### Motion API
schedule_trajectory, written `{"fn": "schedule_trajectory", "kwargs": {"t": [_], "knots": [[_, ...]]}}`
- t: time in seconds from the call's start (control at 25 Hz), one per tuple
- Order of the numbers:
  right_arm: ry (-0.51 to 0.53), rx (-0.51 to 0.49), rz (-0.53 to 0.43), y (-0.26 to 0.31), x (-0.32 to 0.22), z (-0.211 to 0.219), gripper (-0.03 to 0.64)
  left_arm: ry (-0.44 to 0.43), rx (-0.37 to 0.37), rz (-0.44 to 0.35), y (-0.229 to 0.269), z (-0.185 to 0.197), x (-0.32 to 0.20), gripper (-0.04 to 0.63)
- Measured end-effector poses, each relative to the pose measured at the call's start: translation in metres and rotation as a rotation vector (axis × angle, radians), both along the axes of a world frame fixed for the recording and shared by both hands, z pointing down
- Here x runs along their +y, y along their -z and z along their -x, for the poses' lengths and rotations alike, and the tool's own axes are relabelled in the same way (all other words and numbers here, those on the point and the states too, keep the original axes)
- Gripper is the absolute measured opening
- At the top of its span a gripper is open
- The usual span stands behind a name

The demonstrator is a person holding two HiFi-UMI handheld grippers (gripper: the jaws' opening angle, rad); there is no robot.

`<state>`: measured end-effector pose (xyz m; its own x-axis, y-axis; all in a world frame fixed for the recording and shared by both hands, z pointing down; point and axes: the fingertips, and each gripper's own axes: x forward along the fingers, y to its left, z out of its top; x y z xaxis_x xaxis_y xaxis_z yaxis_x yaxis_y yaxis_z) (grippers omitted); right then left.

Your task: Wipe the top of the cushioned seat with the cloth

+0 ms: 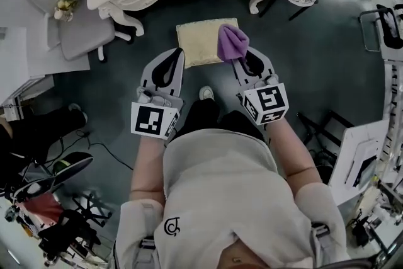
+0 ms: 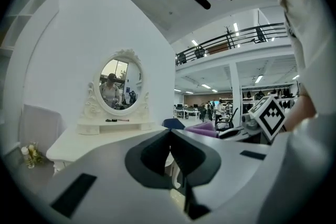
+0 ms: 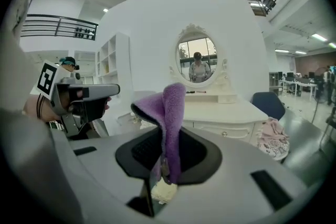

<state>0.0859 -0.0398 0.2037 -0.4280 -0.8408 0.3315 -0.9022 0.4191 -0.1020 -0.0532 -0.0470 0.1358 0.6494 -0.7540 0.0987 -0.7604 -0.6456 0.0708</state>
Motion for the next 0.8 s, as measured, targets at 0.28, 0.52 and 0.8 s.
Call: {"fn": "schedule_trajectory", "kwargs": {"t": [0.28,0.52,0.8], "knots": [[0.066,-0.033,0.120,-0.062,-0.063,0.020,0.075,0.046,0.064,0.005,-0.039,-0.005,-0.044,0.012],[0.181,-0.015,0.234,-0.135,-0.108,0.041,0.075,0.157,0.080,0.087,-0.098,0.010,-0.074,0.012],[0.253,0.007,0.370,-0.240,-0.141,0.069,0.077,0.229,0.046,0.158,-0.179,0.023,-0.108,0.012]]}}
